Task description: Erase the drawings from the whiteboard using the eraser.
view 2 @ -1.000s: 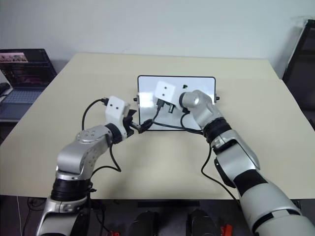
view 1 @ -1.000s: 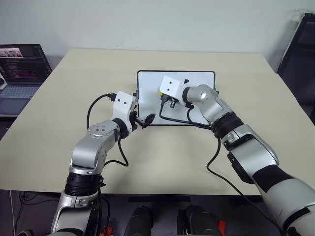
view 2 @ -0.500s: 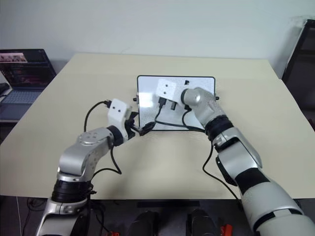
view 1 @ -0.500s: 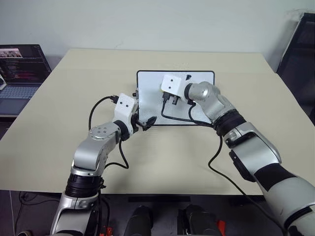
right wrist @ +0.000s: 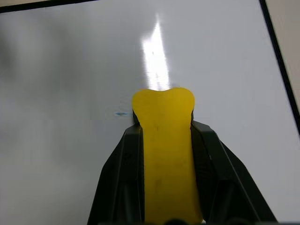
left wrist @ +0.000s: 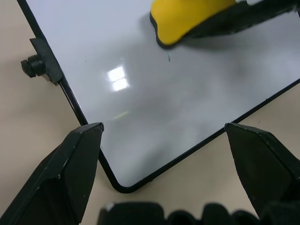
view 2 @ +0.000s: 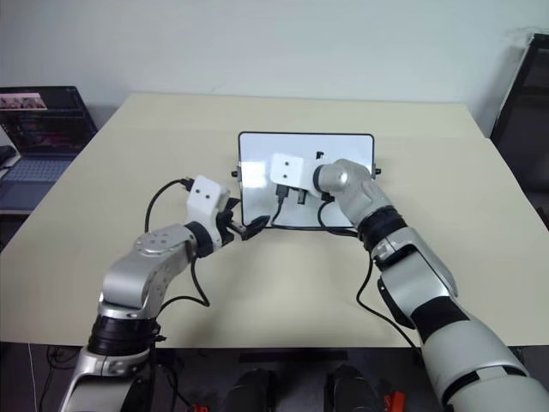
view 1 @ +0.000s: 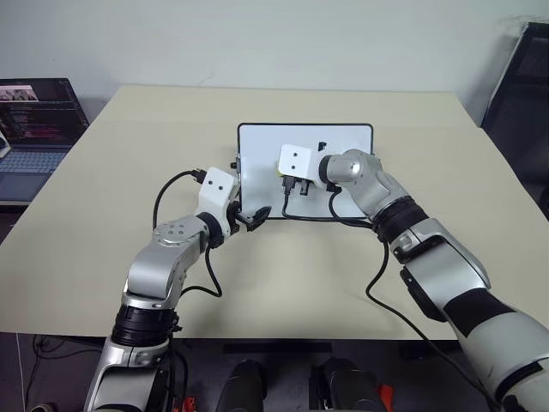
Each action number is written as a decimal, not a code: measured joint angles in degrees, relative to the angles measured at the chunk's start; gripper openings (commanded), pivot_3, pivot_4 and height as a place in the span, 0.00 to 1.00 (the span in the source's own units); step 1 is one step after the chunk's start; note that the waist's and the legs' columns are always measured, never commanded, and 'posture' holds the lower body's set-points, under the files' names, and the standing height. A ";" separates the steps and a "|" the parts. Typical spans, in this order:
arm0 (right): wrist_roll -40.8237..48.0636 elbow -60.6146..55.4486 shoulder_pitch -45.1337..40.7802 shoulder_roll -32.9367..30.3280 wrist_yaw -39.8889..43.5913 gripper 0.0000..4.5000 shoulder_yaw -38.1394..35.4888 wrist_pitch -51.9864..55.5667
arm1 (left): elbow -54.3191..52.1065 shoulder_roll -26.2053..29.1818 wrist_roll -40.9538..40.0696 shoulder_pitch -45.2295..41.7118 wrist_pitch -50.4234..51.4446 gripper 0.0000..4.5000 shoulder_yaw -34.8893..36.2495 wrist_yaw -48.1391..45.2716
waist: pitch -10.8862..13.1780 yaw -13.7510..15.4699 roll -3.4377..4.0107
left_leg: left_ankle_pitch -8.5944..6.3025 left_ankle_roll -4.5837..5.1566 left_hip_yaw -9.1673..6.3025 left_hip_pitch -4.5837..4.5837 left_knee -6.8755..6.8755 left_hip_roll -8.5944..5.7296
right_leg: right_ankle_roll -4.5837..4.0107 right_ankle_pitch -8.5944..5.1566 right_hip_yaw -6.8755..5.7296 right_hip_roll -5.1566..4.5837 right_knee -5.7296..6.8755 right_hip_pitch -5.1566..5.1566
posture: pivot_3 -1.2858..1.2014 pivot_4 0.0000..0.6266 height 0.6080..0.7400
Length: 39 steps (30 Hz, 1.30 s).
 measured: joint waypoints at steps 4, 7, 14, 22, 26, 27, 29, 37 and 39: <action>-0.49 -1.24 0.31 -0.94 3.34 0.22 0.52 -0.02 | -0.18 0.09 -0.03 0.39 0.06 1.00 -0.51 -0.02 | 0.00 0.12 0.00 | 0.00 0.00 -0.01 0.00 0.00 -0.01 | 0.00 0.00 -0.01 0.00 -0.01 0.01 | 0.52 0.24 1.00; -0.67 -5.12 3.41 -2.21 8.23 0.22 2.32 -0.81 | -0.31 0.29 -0.10 0.40 0.25 1.00 -0.58 0.02 | 0.00 0.09 -0.01 | 0.00 0.00 -0.02 0.01 0.00 -0.01 | 0.00 0.00 -0.01 0.00 -0.03 0.04 | 0.52 0.24 1.00; -2.33 -4.49 3.44 -1.15 2.73 0.22 2.99 -1.93 | -0.34 0.41 -0.34 0.35 0.88 1.00 -0.52 0.13 | 0.00 -0.21 0.00 | 0.02 -0.02 0.00 0.11 0.00 0.01 | -0.04 0.02 0.00 0.01 0.05 0.06 | 0.52 0.24 1.00; -2.80 1.52 -0.54 -0.28 -7.72 0.22 0.36 -2.98 | -0.38 0.45 -0.55 0.31 1.00 1.00 -0.52 0.14 | 0.00 -0.37 0.00 | 0.02 -0.03 0.03 0.09 -0.08 0.01 | -0.05 0.03 0.02 0.00 -0.04 0.05 | 0.52 0.24 1.00; -2.77 1.89 -0.54 -1.11 -6.92 0.22 0.07 -3.28 | -0.39 0.55 -0.60 0.30 1.01 1.00 -0.52 0.04 | 0.00 -0.25 0.00 | 0.02 -0.03 -0.01 0.10 -0.03 0.00 | -0.04 0.03 0.02 0.00 -0.02 0.10 | 0.52 0.24 1.00; -2.75 1.69 -0.51 -1.55 -6.13 0.22 0.05 -3.27 | -0.40 0.60 -0.61 0.30 1.01 1.00 -0.52 0.02 | 0.00 -0.22 0.00 | 0.03 -0.03 -0.02 0.10 -0.02 -0.01 | -0.04 0.03 0.01 0.00 -0.02 0.11 | 0.52 0.24 1.00; -2.69 0.12 0.09 -2.92 -3.76 0.22 0.04 -3.03 | -0.41 0.74 -0.64 0.30 1.01 1.00 -0.52 -0.02 | 0.00 -0.19 0.00 | 0.03 -0.03 -0.02 0.11 -0.01 -0.01 | -0.04 0.03 -0.01 0.00 -0.02 0.13 | 0.52 0.24 1.00; -2.01 -11.82 8.43 -5.85 1.37 0.22 -1.03 0.59 | -0.44 0.94 -0.89 0.20 0.98 1.00 -0.56 -0.31 | 0.00 -0.41 -0.01 | 0.03 -0.02 0.01 0.23 -0.01 0.02 | -0.04 0.03 0.02 0.02 0.01 0.20 | 0.52 0.24 1.00; -0.61 -14.76 10.17 -5.88 0.97 0.22 -3.06 2.90 | -0.46 0.94 -0.94 0.18 0.85 1.00 -0.60 -0.71 | 0.00 -0.42 0.00 | 0.03 -0.03 0.01 0.22 -0.02 0.01 | -0.04 0.03 0.02 0.02 0.00 0.20 | 0.52 0.24 1.00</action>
